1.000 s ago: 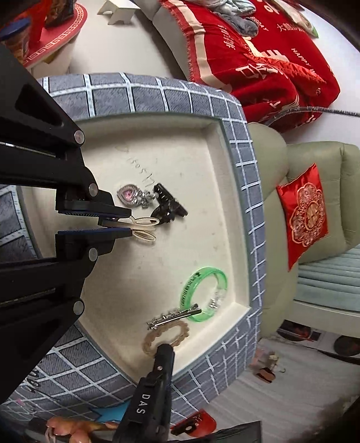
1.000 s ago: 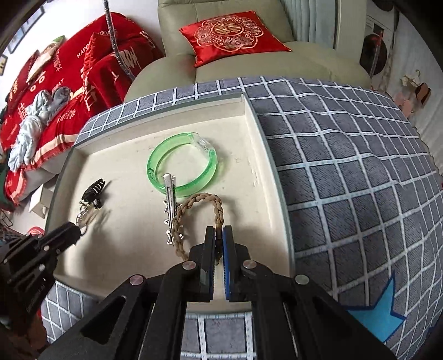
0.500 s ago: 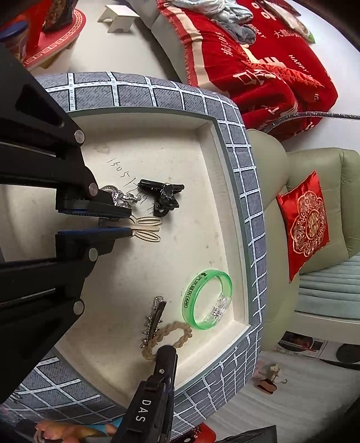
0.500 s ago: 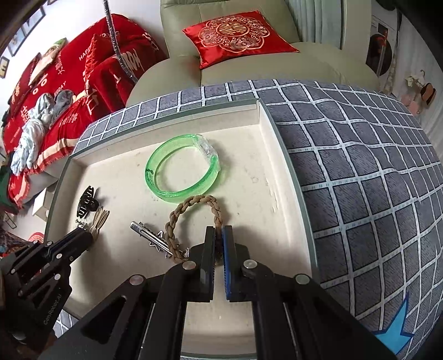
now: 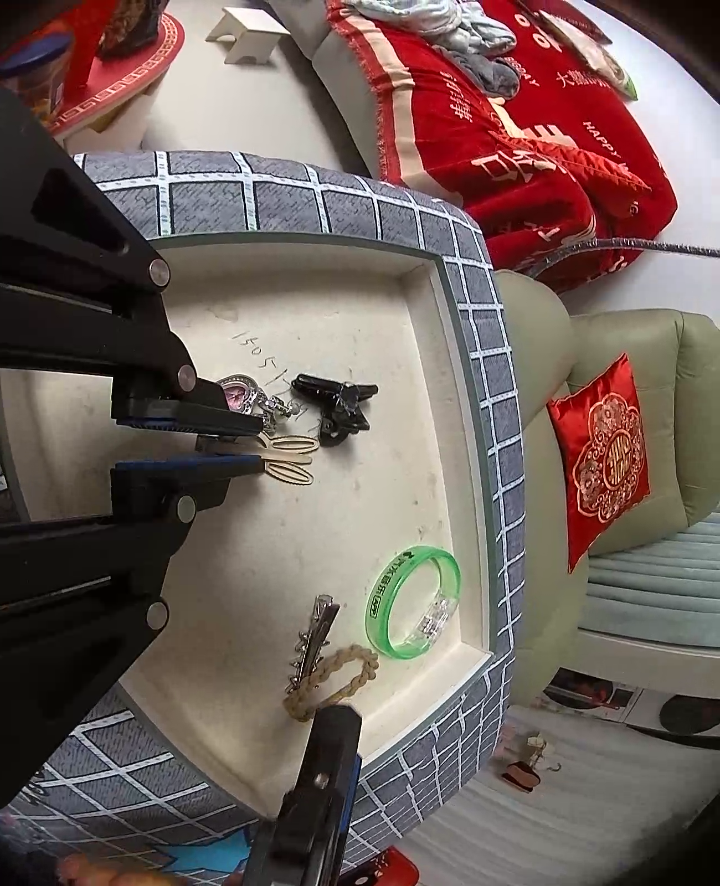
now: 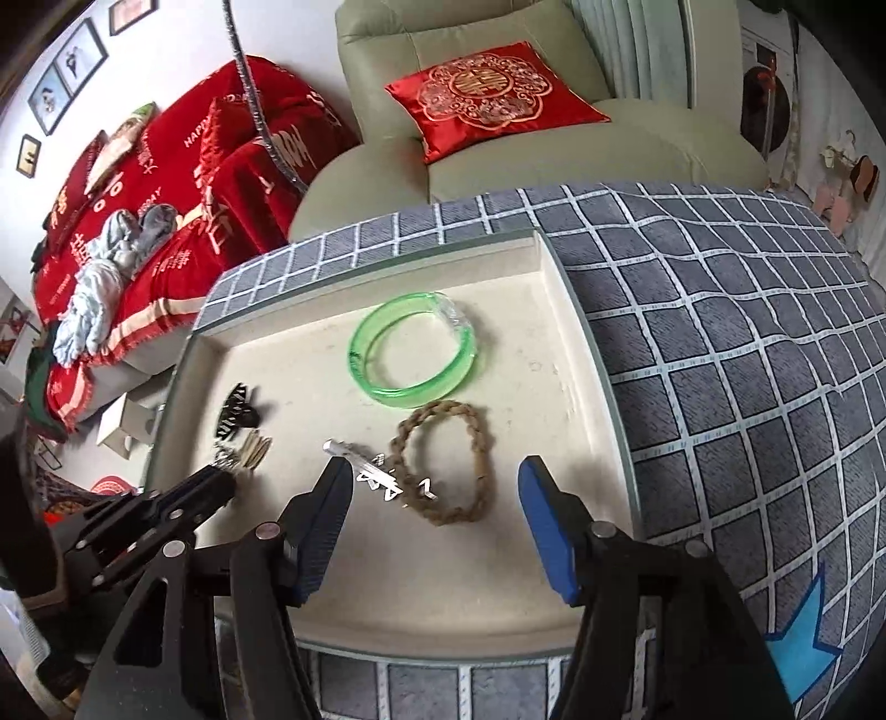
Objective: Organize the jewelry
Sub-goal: 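Move both grippers back over the beaded bracelet and brown coil tie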
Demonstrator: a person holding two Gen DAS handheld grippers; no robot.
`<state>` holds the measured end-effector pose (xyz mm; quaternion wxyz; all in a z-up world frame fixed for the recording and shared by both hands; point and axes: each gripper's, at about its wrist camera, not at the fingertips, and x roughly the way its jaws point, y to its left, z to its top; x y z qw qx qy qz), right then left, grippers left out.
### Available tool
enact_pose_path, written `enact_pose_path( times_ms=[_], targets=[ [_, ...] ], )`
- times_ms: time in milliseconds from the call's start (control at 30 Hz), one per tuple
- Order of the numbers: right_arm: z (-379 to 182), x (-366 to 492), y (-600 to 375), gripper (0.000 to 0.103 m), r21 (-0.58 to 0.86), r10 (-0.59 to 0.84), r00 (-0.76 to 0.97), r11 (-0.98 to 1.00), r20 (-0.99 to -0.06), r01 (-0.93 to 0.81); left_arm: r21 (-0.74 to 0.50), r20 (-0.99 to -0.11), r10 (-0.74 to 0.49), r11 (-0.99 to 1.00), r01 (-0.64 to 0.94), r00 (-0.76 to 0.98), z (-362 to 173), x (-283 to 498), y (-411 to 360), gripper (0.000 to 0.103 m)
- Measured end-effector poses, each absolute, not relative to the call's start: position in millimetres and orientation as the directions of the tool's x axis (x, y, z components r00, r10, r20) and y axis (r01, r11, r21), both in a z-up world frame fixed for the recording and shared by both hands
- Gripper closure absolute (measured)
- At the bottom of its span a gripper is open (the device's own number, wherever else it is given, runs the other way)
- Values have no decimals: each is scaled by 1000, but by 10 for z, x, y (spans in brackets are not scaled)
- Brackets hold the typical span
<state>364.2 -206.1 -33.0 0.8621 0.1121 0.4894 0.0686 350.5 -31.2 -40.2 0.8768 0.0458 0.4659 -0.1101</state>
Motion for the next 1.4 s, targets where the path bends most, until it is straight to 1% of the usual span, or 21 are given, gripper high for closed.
enact_pose_path(
  times_ms=[400,467,600,667,900,933,967,1000,1100,1200,1233,1300,1333,1367,1400],
  targets=[
    [-111,3306,-2082,36,312,270,538,950,-798,-14,-26,-812,-153,974,227,563,-275,3427,-256,80],
    [-92,3224,-2094,31,318,275,541,948,-795,-15,-28,-806,-157,973,228,571,-222,3373,-234,80],
    [-58,3057,-2133,29,333,281,545,943,-790,-4,-32,-795,-164,973,229,585,-129,3257,-194,80],
    [-37,2963,-2156,23,342,286,547,940,-787,1,-38,-791,-170,972,230,588,-90,3209,-167,80],
    [-64,2696,-2173,22,349,292,533,937,-794,6,-57,-787,-176,975,214,592,-12,3080,-75,80],
    [-75,2658,-2175,20,351,292,532,936,-795,9,-63,-788,-179,975,212,589,-9,3066,-58,80],
    [-86,2624,-2178,15,355,295,531,935,-794,12,-66,-789,-180,976,210,588,-10,3056,-42,80],
    [-95,2593,-2182,14,359,298,531,933,-794,13,-67,-789,-179,976,208,588,-5,3040,-31,80],
    [-108,2509,-2177,13,367,304,531,930,-791,16,-70,-785,-180,977,203,593,18,2984,13,80],
    [-110,2421,-2170,10,371,308,532,928,-789,12,-83,-781,-188,977,199,596,51,2933,69,80],
    [-107,2395,-2166,1,372,309,533,928,-788,12,-86,-780,-190,976,198,597,64,2920,82,80],
    [-95,2339,-2158,0,377,312,540,926,-782,10,-93,-777,-194,976,195,599,84,2879,113,80],
    [-92,2309,-2154,0,378,312,544,926,-779,10,-96,-776,-196,976,195,600,92,2862,124,78],
    [-86,2284,-2152,0,379,313,547,925,-777,10,-97,-775,-197,976,195,600,101,2840,136,63],
    [-80,2259,-2149,0,382,315,548,924,-775,10,-98,-776,-197,976,195,599,109,2814,146,0]
  ],
)
